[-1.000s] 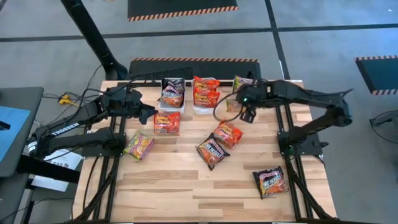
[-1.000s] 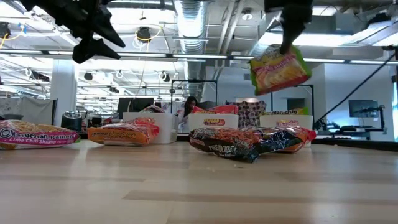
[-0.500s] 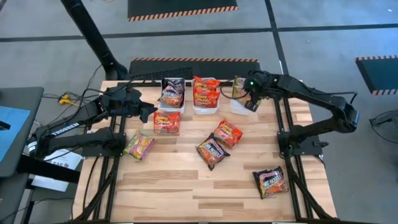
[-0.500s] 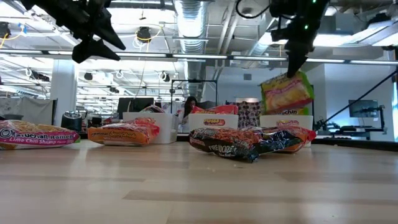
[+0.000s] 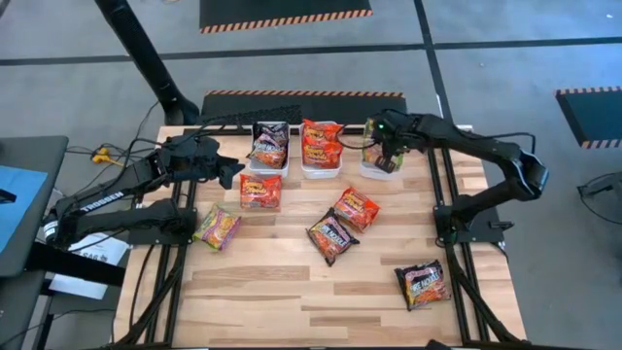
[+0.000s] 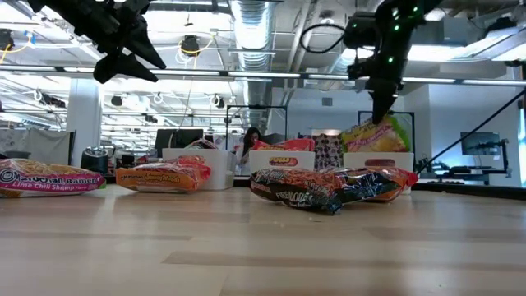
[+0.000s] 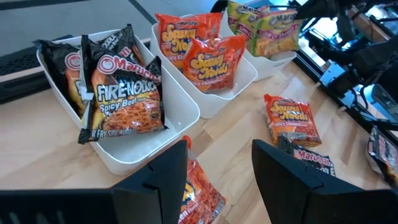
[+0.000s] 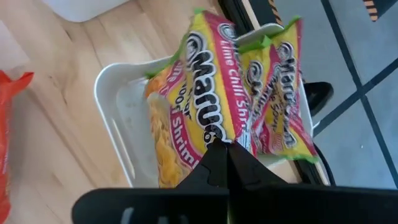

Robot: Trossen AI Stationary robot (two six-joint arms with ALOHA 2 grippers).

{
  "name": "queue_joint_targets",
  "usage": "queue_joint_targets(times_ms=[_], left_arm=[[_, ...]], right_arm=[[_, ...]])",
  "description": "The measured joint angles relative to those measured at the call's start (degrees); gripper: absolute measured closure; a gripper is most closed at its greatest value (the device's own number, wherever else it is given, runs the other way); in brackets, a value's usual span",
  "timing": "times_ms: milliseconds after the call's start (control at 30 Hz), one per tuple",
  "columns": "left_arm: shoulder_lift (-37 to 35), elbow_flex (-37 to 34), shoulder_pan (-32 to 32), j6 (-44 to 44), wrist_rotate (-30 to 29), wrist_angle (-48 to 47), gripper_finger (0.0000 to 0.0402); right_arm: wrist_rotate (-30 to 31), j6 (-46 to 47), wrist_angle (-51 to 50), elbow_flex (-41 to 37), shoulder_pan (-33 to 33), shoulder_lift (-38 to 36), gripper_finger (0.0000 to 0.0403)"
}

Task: Sort Maruchan noodles
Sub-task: Put the green noodle pack into the right white bin

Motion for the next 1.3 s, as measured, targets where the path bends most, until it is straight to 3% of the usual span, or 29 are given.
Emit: queue_joint_targets(times_ms=[300,733,933,1300], left_arm=[[0.0,0.0,0.0,0.1,-0.5,0.0,0.0235],[0.0,0.0,0.0,0.1,-1.5,0.0,0.0235],[0.0,0.0,0.0,0.1,-1.5,0.0,0.0235],[0.0,0.0,0.0,0.1,-1.5,0.0,0.0235]], right_arm=[[0.4,0.1,1.0,0.0,-0.2,4.3,0.0394],[0.4,0.1,0.8,0.0,-0.3,4.4,0.0335],[0.4,4.5,-1.2,0.3,-0.8,4.4,0.0294],[-4.3,11.3,-10.4,8.6,-1.1,4.2,0.0247]])
